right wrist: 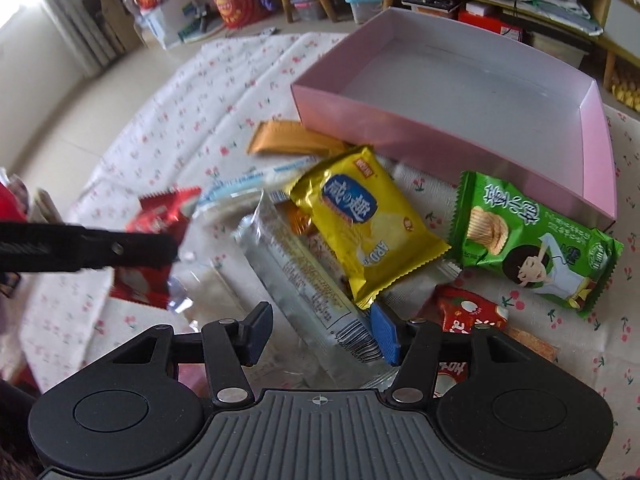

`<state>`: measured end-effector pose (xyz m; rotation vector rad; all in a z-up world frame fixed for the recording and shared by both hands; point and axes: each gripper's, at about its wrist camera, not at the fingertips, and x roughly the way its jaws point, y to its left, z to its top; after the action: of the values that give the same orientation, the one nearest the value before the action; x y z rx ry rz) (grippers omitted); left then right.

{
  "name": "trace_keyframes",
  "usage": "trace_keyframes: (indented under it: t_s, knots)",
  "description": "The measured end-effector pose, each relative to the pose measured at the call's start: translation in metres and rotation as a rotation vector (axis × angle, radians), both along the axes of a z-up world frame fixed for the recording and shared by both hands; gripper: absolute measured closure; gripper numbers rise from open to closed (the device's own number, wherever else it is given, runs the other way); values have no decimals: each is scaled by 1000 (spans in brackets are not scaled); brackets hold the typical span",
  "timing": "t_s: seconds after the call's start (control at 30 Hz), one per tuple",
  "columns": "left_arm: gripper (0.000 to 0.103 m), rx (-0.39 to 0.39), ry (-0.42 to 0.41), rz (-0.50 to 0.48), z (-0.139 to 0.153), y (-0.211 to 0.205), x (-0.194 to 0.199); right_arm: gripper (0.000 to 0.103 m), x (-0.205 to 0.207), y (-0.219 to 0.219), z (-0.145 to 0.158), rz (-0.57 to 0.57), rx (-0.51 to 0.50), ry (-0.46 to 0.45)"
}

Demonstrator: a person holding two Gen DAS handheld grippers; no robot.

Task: Organize snacks
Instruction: 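Lift the red candy packet with the left tool while the right tool grasps the silver wafer bar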

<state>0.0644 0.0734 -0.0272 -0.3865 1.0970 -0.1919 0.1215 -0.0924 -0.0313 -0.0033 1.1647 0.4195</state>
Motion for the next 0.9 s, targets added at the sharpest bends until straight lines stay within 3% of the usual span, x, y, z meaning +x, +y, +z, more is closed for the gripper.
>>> trace_keyframes:
  t_s: [0.2, 0.43, 0.63, 0.9]
  knots:
    - [78, -2, 2, -7, 0, 2, -2, 49, -4, 19, -9, 31, -84, -32]
    - [78, -4, 1, 0, 1, 8, -4, 66, -10, 22, -6, 33, -114, -54]
    - [78, -11, -7, 4, 4, 10, -3, 72, -9, 9, 10, -9, 69, 9]
    - [78, -14, -28, 12, 10, 11, -1, 72, -6, -27, 27, -125, 320, 97]
